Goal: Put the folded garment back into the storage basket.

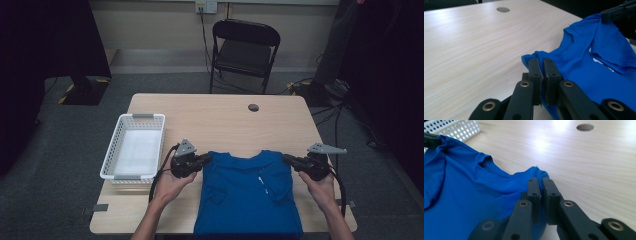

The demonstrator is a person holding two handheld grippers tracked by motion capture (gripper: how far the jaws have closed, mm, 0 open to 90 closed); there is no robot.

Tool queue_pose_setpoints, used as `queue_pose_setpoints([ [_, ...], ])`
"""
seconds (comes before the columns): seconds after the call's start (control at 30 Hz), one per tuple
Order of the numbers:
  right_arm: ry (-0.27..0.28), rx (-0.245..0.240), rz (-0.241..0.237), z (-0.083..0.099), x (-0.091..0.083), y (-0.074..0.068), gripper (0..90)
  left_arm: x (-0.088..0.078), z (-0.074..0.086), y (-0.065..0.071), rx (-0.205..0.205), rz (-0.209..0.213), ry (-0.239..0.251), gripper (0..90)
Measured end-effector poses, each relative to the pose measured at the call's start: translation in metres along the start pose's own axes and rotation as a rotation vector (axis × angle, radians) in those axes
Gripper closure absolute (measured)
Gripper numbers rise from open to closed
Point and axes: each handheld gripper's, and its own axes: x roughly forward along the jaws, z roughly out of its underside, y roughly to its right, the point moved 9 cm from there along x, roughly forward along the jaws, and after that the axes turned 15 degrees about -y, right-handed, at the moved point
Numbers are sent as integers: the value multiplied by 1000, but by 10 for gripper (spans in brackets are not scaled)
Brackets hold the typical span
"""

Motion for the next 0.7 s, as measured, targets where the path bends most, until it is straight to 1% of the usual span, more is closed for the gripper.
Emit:
queue_pose_setpoints([
  [0.03,10,4,-13,-2,-2,-1,852,-2,-2,-1,-1,-1,7,864],
  [0.1,19,-6,-2,-7,-7,-2,852,-5,-5,-3,-13,2,22,864],
  [0.17,34,-9,-17,-13,-10,-5,853,-6,-7,-3,-21,6,39,864],
  [0.2,41,-10,-22,-16,-12,-6,852,-5,-8,-3,-19,6,39,864],
  [0.3,57,-17,-22,-25,-17,-8,852,-7,-14,-5,-26,6,59,864],
  [0.4,60,-26,-13,-32,-20,-7,852,-13,-21,-8,-31,4,75,864],
  [0.43,65,-25,-13,-36,-21,-7,852,-15,-23,-9,-26,-3,74,864],
  [0.47,70,-24,-13,-39,-23,-7,852,-17,-25,-9,-27,1,75,864],
  [0.7,93,-31,-13,-55,-31,-9,852,-33,-40,-10,-10,-15,106,864],
])
